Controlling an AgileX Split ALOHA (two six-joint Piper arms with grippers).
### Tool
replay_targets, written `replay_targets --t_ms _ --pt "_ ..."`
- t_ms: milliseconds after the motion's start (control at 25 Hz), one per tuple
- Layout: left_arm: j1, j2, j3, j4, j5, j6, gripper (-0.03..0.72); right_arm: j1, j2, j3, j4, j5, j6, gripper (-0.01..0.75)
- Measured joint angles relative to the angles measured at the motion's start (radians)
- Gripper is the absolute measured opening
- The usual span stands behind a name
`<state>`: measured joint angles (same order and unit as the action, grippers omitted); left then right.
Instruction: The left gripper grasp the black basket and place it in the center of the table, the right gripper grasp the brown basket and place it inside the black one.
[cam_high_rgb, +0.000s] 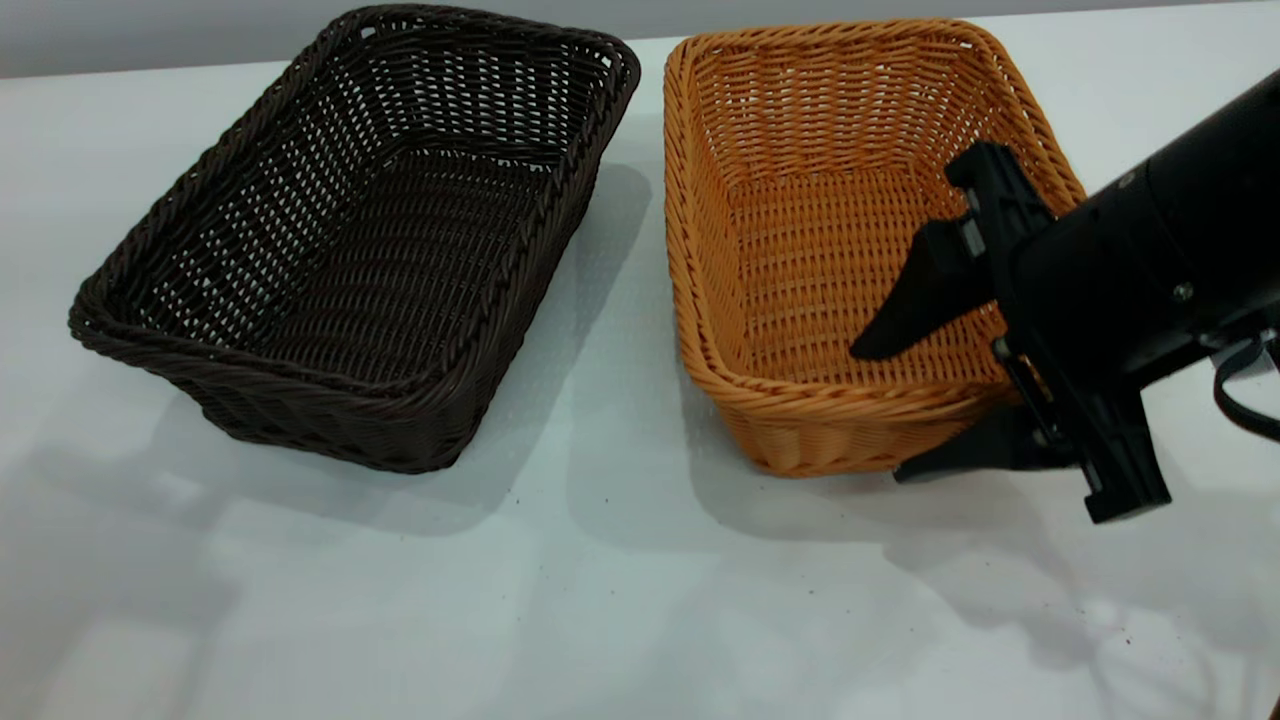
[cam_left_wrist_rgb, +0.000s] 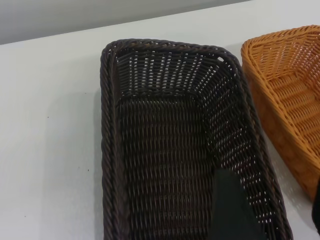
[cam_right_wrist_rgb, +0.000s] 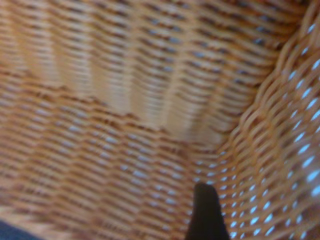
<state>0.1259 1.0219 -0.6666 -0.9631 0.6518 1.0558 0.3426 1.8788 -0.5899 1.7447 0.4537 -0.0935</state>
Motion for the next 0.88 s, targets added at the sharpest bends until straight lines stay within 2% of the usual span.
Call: replay_targets --t_ms 200,560,880 --pt "0.0 0.0 0.0 0.0 -0.001 0.0 0.344 0.0 0.015 -0.009 0.0 0.009 -0.002 0.407" --pt "0.0 0.0 0.0 0.0 -0.001 0.0 0.344 -0.001 0.014 -0.009 0.01 0.064 -0.008 0.118" --pt "0.0 0.0 0.0 0.0 0.02 -0.001 0.344 -0.003 0.01 -0.007 -0.004 0.085 -0.016 0.118"
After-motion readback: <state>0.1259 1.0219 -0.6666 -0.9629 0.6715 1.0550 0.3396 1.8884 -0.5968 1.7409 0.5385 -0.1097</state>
